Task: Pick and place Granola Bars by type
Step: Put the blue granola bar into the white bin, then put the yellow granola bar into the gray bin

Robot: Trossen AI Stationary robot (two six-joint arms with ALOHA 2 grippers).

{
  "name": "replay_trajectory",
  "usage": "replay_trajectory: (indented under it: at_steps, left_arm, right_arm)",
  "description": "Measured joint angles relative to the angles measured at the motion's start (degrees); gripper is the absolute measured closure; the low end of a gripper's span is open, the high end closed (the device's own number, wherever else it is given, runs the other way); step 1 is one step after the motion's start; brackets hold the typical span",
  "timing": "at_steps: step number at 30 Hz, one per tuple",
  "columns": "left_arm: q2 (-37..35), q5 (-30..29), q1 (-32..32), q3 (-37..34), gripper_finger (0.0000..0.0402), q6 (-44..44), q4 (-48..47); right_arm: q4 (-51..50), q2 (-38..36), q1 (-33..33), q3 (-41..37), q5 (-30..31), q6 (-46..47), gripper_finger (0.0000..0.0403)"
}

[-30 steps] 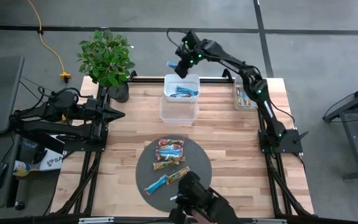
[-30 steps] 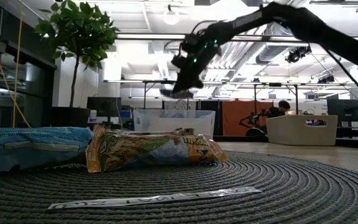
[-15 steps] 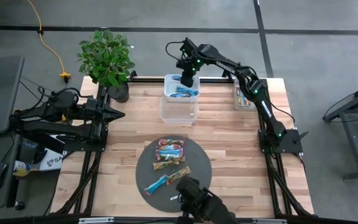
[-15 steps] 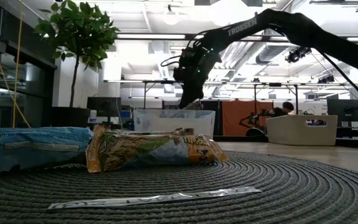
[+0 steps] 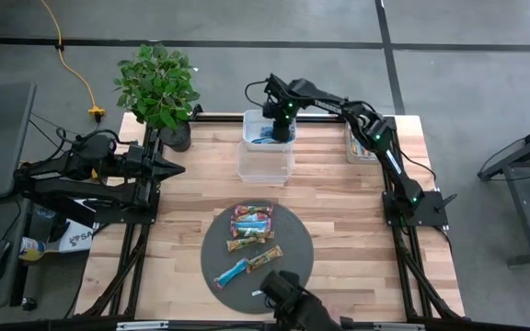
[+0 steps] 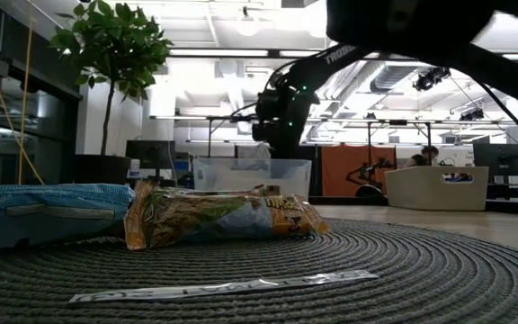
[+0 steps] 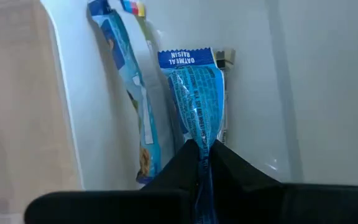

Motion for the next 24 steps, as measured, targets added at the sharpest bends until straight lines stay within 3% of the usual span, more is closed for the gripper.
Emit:
replay_trajectory:
  at_steps: [14, 24]
  left_arm:
    - [0.00, -0.02, 0.00, 0.00, 0.0401, -0.01, 0.00]
    - [0.01, -0.01, 0.00, 0.00, 0.0401, 0.00, -0.01]
  right_arm:
    - [0.02, -0.46, 0.98, -0.99, 0.94, 0.31, 0.0276]
    - [-1.64, -0.48, 2.20, 7.34, 1.21, 0.22, 0.0203]
